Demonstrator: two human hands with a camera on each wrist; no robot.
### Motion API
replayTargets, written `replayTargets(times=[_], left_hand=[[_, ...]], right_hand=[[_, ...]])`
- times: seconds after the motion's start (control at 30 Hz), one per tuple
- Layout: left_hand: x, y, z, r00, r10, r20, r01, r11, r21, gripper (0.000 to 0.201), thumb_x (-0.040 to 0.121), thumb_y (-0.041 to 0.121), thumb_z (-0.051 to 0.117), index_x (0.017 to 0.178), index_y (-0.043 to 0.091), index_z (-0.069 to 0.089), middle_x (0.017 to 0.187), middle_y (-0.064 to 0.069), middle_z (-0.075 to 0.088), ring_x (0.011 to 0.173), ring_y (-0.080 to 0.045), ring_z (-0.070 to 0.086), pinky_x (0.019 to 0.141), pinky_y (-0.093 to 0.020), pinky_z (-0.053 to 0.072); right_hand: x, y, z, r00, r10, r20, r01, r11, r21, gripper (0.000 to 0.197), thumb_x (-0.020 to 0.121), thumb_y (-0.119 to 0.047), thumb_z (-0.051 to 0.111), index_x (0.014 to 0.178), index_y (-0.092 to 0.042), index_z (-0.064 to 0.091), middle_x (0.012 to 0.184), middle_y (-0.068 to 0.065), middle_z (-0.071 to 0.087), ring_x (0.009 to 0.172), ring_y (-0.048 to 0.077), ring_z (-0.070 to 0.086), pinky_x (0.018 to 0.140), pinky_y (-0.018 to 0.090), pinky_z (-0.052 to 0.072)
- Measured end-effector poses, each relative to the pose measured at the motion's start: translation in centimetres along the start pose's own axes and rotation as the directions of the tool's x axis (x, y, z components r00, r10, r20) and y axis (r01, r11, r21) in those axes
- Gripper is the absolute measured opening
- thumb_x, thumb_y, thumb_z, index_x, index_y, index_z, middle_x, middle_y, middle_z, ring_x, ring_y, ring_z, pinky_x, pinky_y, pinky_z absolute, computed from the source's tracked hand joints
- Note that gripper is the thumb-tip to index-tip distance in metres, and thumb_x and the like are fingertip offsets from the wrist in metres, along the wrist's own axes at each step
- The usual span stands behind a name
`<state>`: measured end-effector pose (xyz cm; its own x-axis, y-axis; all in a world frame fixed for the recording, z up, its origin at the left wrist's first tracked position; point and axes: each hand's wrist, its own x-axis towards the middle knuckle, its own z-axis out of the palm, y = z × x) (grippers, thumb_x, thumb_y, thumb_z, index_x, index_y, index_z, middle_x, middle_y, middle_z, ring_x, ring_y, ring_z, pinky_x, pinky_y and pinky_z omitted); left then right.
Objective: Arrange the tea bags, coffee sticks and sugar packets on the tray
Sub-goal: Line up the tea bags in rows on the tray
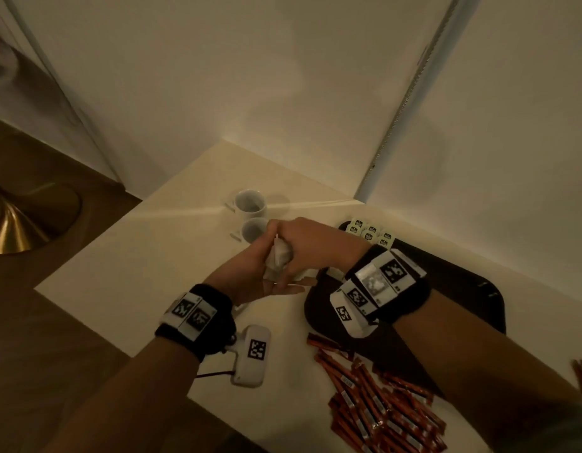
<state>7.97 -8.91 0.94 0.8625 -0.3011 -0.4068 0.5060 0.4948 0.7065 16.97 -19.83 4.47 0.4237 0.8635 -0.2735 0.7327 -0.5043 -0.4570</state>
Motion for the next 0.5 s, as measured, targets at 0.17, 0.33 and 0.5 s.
replayTargets(times=[0.17,0.33,0.5], left_hand=[[2.1,0.0,1.2,0.993,0.115,-0.011,-0.116,0.987,-0.109,0.045,0.093,0.043,0.040,0.121,0.013,0.058,0.111,-0.011,0.070,0.096,-0.025,0.069,0.072,-0.025,0.058],[4.0,0.2,2.5,0.984,0.167,-0.063,-0.177,0.963,-0.206,0.036,0.097,0.035,0.041,0.114,0.009,0.060,0.104,-0.008,0.072,0.095,-0.023,0.070,0.063,-0.020,0.057],[5.6,0.4,4.3,0.979,0.201,-0.031,-0.202,0.939,-0.280,0.042,0.089,0.038,0.047,0.117,0.009,0.059,0.109,-0.009,0.071,0.098,-0.022,0.069,0.066,-0.021,0.057]], right_hand=[[-3.5,2.3,-2.2,0.985,0.073,-0.159,-0.027,0.962,0.273,0.065,0.064,-0.023,0.086,0.119,-0.017,0.051,0.110,-0.003,0.056,0.098,0.010,0.052,0.074,0.018,0.046],[-5.9,5.3,-2.9,0.868,0.362,-0.339,-0.163,0.854,0.495,0.025,0.082,-0.036,0.069,0.102,-0.023,0.061,0.099,-0.008,0.063,0.082,-0.001,0.057,0.063,0.006,0.043],[-6.6,6.3,-3.0,0.823,0.416,-0.387,-0.108,0.783,0.612,0.007,0.087,-0.023,0.066,0.085,-0.017,0.064,0.076,-0.005,0.067,0.068,0.003,0.062,0.061,0.017,0.046]])
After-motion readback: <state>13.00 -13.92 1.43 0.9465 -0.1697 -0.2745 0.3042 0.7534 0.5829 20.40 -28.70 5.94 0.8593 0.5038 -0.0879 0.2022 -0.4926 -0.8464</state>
